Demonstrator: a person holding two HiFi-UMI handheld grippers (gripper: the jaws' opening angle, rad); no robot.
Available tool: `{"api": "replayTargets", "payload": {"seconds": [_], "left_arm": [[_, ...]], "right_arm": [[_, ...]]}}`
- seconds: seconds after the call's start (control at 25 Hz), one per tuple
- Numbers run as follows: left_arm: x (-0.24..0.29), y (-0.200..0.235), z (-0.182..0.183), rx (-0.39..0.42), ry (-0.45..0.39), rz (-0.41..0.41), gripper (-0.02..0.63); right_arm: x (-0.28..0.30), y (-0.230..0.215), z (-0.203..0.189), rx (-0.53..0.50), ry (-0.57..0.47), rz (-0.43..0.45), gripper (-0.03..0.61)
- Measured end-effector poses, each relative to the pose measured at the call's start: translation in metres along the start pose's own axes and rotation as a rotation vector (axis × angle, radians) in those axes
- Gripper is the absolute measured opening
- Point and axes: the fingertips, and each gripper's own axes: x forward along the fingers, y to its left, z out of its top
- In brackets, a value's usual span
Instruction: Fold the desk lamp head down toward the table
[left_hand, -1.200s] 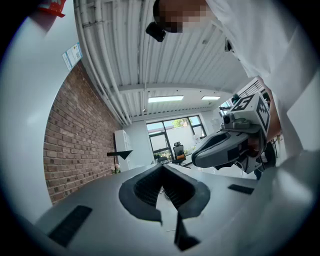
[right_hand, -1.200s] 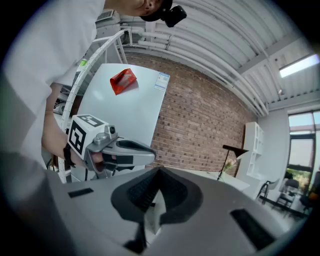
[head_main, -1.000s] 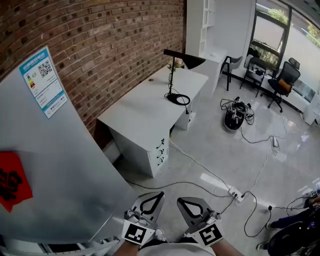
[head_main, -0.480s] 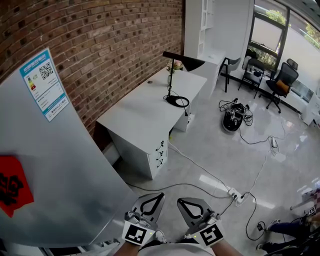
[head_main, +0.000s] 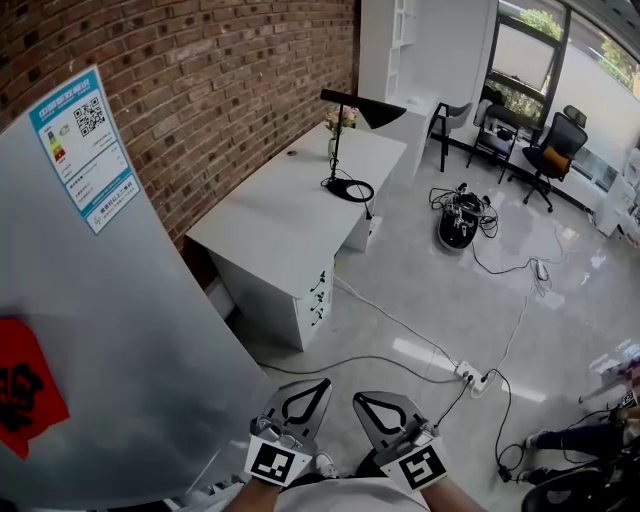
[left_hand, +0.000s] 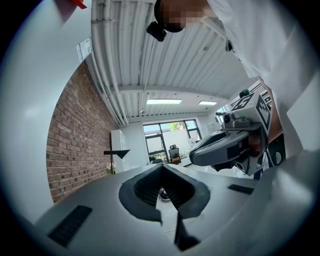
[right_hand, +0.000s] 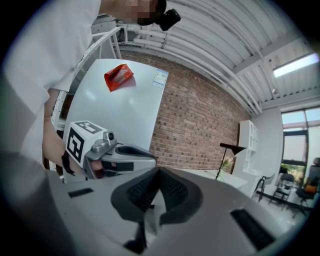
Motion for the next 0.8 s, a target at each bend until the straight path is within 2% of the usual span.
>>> {"api": "replayTargets", "payload": {"seconds": [0.12,0.44,0.8], "left_arm": [[-0.002,0.002,-0.002,-0.002,-0.007,-0.015,0.006],[0.016,0.007,-0.007,-0.014,-0.024,-0.047,0.006],[0.095,0.026,-0.018,-0.007,-0.015,-0.052,0.006]], "right_arm": [[0.004,0.003,0.003,0.037,-0.015,-0.025,0.015],[0.016,-0.020,0.000,0.008,-0.010,-0.045,0.015],[0.036,-0.105,-0.018,0.026,-0.028,-0.068,0.015]]}}
